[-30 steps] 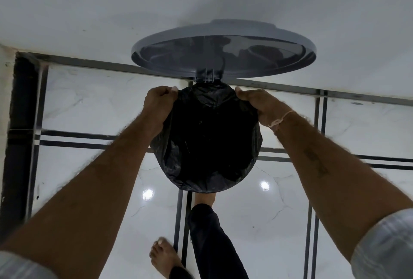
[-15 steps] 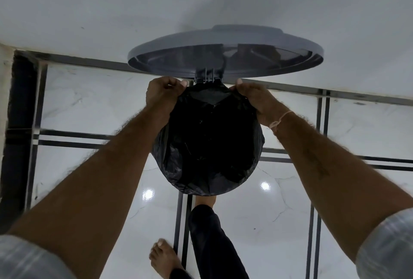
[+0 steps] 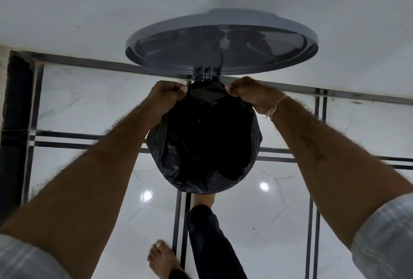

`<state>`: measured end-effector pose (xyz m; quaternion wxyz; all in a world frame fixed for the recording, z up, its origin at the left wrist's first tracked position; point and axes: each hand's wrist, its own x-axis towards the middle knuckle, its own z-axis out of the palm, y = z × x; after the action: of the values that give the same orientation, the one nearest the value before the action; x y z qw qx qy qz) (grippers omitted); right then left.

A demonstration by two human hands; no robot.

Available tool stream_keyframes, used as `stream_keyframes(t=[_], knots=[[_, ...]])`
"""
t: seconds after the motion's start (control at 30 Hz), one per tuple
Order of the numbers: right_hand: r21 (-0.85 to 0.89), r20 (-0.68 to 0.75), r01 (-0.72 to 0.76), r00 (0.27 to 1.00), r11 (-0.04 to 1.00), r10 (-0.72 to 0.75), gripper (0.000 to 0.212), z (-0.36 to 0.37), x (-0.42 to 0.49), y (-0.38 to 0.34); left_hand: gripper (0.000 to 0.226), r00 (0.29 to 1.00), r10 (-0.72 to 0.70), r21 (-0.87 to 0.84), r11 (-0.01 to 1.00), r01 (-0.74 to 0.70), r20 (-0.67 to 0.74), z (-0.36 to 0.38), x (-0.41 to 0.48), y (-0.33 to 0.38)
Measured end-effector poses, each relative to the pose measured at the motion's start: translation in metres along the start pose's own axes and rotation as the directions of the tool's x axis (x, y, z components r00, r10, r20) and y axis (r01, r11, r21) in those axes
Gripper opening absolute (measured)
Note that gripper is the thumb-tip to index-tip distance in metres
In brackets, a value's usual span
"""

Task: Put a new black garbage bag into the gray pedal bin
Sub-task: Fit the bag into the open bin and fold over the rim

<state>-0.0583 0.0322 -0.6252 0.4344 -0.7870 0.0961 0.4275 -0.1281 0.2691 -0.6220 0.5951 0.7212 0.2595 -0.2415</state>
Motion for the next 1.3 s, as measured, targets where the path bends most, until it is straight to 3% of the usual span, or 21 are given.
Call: stream_keyframes(t=[0.17,0.3,0.43,0.57,0.67,0.93,1.2,1.3], knots=[[0.036,0.009,-0.043,0.999,0.998,0.042,0.038,-0.001,-0.004,-0.003,0.030,0.990,-0.138,-0.034,0.990,0.139,0.035,-0.003,0.003,0.007],[0.045,-0.043,-0.049,0.998,0.998,0.051,0.025,0.004,-0.009,-0.005,0.036,0.986,-0.135,-0.146,0.982,0.120,-0.101,-0.001,-0.011,0.001],[0.010,-0.083,-0.033,0.996,0.999,0.034,0.019,0.009,-0.013,-0.007,0.023,0.980,-0.171,-0.250,0.958,0.141,-0.103,-0.014,-0.028,-0.017],[0.098,-0.130,-0.061,0.989,0.993,0.073,0.014,0.011,-0.017,-0.007,0.032,0.966,-0.220,-0.318,0.933,0.167,-0.135,-0.016,-0.031,-0.020],[0.184,-0.113,-0.122,0.983,0.975,0.144,0.029,0.014,-0.022,-0.007,0.039,0.956,-0.212,-0.291,0.945,0.148,-0.202,-0.012,-0.032,-0.023],[0.126,-0.129,-0.113,0.983,0.986,0.129,0.049,0.017,-0.026,-0.008,0.038,0.950,-0.249,-0.341,0.924,0.175,-0.186,-0.014,-0.040,-0.039],[0.143,-0.131,-0.097,0.984,0.985,0.116,0.037,0.016,-0.023,-0.004,0.055,0.921,-0.204,-0.270,0.956,0.114,-0.332,-0.013,-0.040,-0.049],[0.167,-0.121,-0.092,0.986,0.982,0.113,0.036,0.014,-0.021,-0.003,0.060,0.927,-0.110,-0.118,0.990,0.072,-0.358,-0.010,-0.039,-0.054]])
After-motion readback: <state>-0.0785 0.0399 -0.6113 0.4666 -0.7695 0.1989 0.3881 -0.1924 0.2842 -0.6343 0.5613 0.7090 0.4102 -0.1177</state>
